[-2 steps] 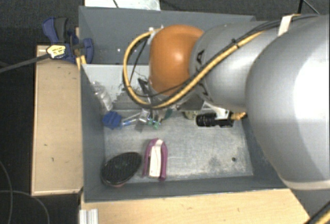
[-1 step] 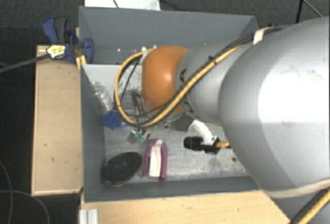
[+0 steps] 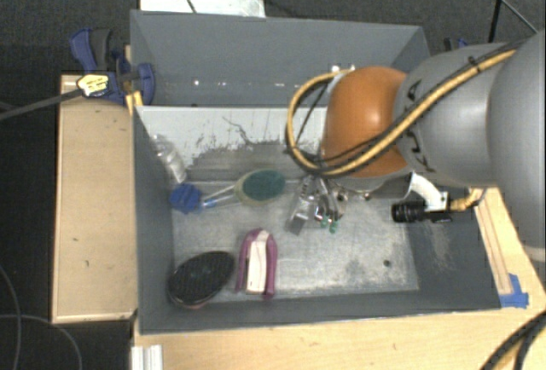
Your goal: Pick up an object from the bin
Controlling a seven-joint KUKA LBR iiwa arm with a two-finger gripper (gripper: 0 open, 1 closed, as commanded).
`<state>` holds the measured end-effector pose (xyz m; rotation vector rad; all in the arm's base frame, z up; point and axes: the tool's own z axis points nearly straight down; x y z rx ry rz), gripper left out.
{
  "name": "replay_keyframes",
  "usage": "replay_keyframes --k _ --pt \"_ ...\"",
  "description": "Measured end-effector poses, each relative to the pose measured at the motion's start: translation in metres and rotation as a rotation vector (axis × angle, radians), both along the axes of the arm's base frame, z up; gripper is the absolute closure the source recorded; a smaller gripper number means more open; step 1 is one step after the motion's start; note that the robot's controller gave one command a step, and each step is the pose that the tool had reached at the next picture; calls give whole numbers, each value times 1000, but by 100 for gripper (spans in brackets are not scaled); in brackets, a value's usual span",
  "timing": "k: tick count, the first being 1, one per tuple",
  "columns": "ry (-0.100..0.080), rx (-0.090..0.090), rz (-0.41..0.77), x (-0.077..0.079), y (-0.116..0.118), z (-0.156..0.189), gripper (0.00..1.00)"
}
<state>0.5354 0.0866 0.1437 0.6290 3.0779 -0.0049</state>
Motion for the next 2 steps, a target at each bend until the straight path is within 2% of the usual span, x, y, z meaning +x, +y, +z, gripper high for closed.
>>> replay_keyframes --k 1,2 --pt "-15 8 -320 9 52 -66 100" --pt "-9 4 -30 9 44 78 100"
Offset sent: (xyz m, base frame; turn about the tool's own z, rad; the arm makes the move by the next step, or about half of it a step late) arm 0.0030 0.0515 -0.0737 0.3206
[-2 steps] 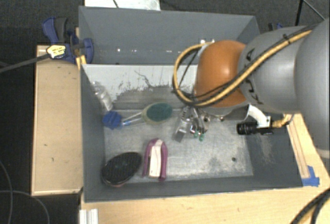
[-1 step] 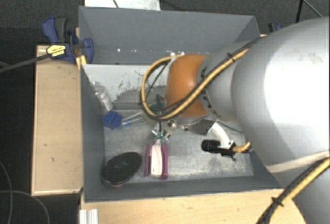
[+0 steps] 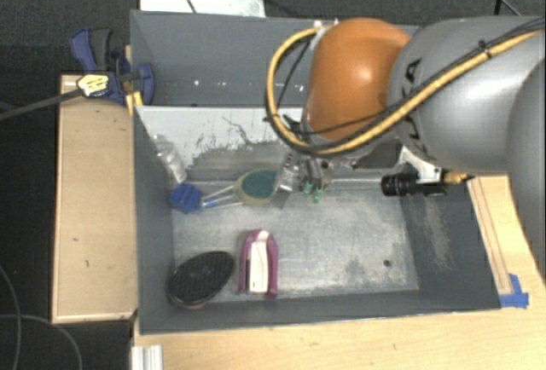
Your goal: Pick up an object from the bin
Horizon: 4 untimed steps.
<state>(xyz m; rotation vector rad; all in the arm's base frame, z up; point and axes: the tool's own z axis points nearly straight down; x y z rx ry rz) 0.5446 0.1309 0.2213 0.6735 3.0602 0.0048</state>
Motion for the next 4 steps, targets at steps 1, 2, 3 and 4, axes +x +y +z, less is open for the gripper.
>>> replay_keyframes --k 1,2,3,4 --pt "10 1 -88 -35 32 -13 100" --pt "14 -2 -186 -57 42 -80 100" --pt "8 0 -190 -55 42 -77 0" --pt "11 -2 116 -64 51 -153 0"
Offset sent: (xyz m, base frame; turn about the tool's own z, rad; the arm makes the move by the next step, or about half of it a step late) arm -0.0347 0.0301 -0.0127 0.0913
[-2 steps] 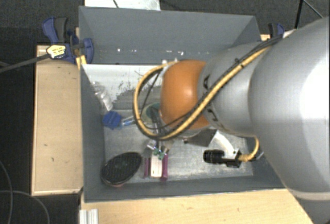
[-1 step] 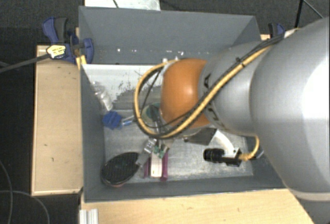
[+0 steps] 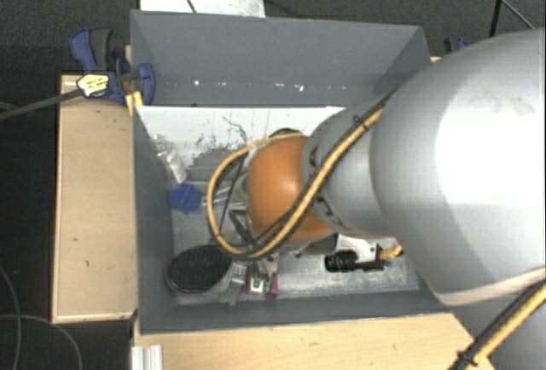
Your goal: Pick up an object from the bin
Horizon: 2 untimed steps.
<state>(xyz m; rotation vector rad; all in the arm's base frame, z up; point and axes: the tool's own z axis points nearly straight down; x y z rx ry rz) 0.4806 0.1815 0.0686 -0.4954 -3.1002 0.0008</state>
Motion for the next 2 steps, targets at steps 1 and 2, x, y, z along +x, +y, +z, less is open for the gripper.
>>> replay_keyframes --k 1,2 --pt "-3 0 -8 1 -1 1 100" --pt "-11 4 0 0 6 125 100"
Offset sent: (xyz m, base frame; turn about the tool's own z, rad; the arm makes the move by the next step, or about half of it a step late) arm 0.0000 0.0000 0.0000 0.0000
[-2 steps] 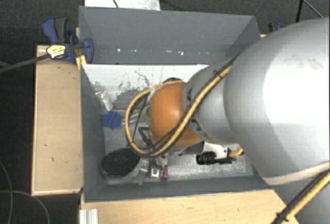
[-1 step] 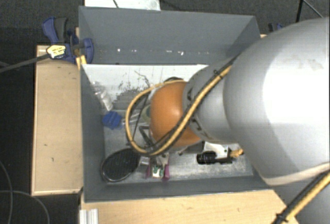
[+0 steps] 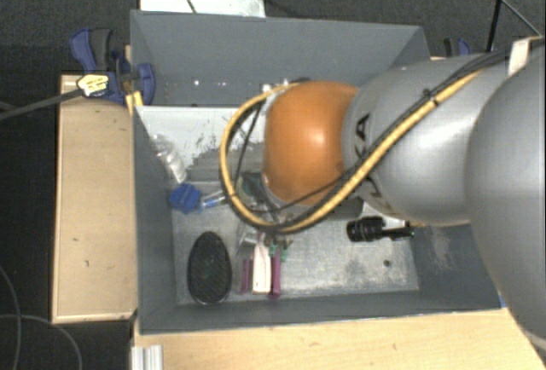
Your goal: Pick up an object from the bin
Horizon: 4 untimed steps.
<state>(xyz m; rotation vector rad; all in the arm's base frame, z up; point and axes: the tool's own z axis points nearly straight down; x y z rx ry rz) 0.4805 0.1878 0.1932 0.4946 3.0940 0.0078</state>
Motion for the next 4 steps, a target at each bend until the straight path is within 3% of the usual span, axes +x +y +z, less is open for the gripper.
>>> replay_keyframes --k 1,2,3,4 --pt "7 -2 -207 32 -5 -33 100" --pt "11 -2 -337 16 -7 -53 100" --pt "10 -1 -337 16 -7 -53 0" --pt "12 3 -297 4 17 -122 0"
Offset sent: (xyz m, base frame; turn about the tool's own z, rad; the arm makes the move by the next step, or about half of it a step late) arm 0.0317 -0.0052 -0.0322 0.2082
